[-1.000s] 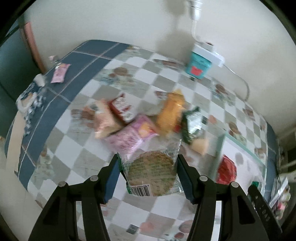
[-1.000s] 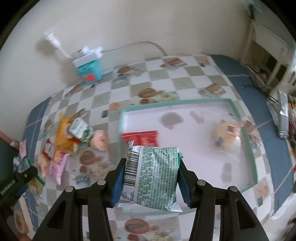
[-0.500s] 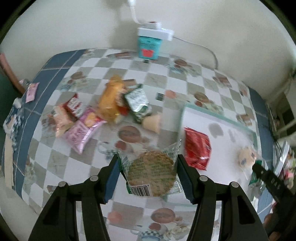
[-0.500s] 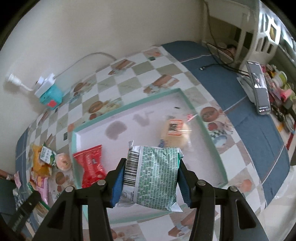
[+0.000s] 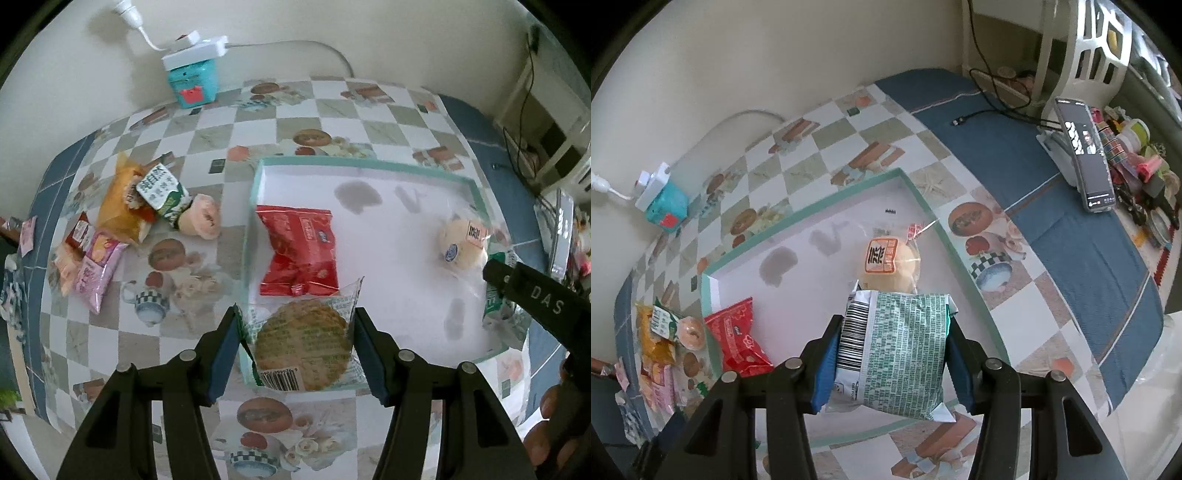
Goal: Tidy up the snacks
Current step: 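Carry both packs over the white tray and open both tools, then lift both tools away from the tray back toward the snack pile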
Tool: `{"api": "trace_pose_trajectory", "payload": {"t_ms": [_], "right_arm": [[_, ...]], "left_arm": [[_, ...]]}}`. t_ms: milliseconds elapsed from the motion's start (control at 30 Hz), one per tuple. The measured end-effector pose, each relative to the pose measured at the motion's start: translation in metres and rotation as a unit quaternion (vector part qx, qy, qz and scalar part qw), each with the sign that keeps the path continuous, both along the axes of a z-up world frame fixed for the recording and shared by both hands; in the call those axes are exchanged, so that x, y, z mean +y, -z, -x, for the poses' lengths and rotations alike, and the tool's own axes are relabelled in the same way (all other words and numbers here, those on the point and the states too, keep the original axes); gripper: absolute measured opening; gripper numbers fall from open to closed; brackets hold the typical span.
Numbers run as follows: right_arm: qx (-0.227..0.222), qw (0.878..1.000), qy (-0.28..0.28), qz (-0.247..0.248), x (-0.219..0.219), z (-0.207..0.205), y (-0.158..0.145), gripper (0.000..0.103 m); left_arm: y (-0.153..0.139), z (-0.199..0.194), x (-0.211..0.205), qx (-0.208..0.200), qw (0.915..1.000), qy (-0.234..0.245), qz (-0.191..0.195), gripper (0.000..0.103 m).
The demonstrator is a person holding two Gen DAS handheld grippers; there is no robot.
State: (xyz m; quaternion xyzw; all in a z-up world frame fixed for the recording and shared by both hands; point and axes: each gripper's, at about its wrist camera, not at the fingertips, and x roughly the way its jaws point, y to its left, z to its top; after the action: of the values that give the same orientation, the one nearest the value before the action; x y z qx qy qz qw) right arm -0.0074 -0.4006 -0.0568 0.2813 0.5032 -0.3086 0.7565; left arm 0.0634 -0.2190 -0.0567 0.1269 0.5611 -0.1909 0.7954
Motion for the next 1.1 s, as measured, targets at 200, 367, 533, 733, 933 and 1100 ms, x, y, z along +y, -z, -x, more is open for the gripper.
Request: {"api": "trace_pose_trajectory", "payload": {"t_ms": [200, 367, 533, 733, 933, 1100], "right_arm": [[0.016, 1.000, -0.007, -0.013, 0.002, -0.004, 0.013, 0.056], [0.037, 0.999, -0.016, -0.028, 0.005, -0.010, 0.027, 0.056], [0.039, 0.999, -0.011, -0.031, 0.004, -0.009, 0.028, 0.072], [0.039, 0.999, -0.006, -0.032, 0.004, -0.010, 0.026, 0.075], [0.035, 0.999, -0.004, -0.027, 0.005, -0.011, 0.023, 0.091], [0.034, 0.999, -0.008, -0.018, 0.008, -0.013, 0.021, 0.103]], "left_arm": [[0.018, -0.009, -0.004, 0.011, 0.9999, -0.009, -0.006, 0.062], [0.034, -0.012, -0.009, 0.024, 0.9995, -0.007, -0.017, 0.063], [0.038, -0.011, -0.012, 0.028, 0.9993, -0.003, -0.023, 0.080], [0.031, -0.015, -0.002, 0.022, 0.9994, -0.015, -0.021, 0.085], [0.022, -0.030, 0.020, 0.010, 0.9986, -0.050, -0.010, 0.093], [0.017, -0.043, 0.044, 0.016, 0.9960, -0.086, 0.015, 0.100]]}}
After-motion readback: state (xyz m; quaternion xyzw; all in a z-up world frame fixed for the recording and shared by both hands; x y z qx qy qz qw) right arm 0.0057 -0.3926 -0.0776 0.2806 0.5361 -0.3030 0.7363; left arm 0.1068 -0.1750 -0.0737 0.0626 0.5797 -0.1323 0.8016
